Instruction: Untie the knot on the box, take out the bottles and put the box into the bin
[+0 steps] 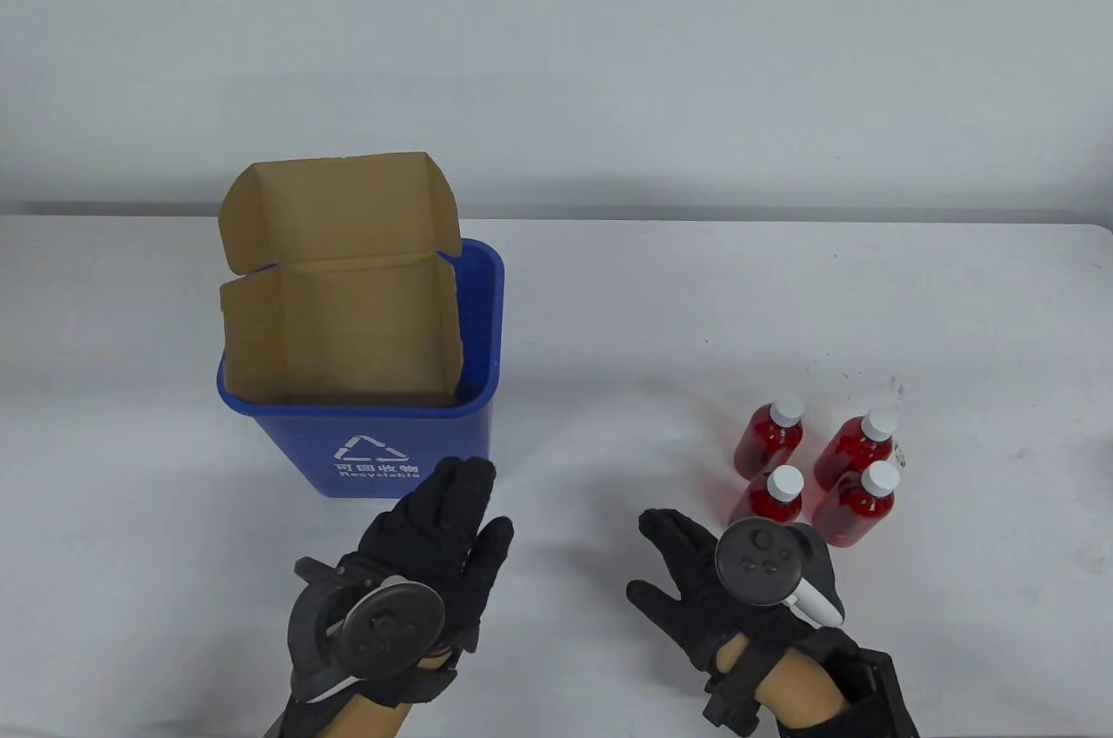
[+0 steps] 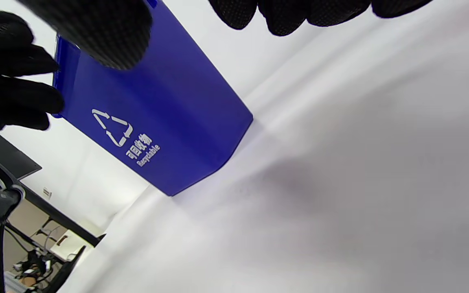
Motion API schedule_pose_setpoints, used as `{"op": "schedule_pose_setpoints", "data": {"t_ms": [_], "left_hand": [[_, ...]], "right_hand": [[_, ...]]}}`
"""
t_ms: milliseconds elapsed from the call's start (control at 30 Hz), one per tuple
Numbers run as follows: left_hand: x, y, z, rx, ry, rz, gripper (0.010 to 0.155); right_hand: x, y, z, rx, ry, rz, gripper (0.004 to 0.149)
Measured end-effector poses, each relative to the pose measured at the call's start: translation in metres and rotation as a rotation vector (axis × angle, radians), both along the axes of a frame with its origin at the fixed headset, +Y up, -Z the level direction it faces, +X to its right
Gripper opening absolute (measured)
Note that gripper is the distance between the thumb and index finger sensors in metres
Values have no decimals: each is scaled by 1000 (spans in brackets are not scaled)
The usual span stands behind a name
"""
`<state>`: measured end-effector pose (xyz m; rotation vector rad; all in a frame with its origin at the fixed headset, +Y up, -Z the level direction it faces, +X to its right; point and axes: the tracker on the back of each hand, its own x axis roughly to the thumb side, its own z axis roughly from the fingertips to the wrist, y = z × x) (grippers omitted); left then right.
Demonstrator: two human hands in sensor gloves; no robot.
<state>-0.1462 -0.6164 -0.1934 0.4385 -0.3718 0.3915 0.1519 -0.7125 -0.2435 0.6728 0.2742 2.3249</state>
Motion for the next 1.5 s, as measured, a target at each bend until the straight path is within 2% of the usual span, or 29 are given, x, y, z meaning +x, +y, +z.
{"op": "schedule_pose_setpoints", "data": {"t_ms": [133,233,367,467,600,867,1500], "left_hand": [[1,-31,-4,-48,-21,12,69],[0,-49,-5,-35,-17,11,71],[-1,-62,-7,-79,-27,-14,75],[0,-72,-7,-45,-23,-67,77],[6,-84,-12,-115,-30,-122,80],[6,-91,-15,-151,13,-170,84],[5,-88,-20,-171,35,-157,83]], "right_hand": [[-4,7,5,101,-25,47,79],[-5,9,8,146,-41,76,79],[-5,11,9,191,-73,125,79],[-5,13,10,229,-97,146,79],[-6,17,13,296,-142,190,81],[-6,15,14,336,-170,240,83],[-6,13,12,306,-152,239,81]]}}
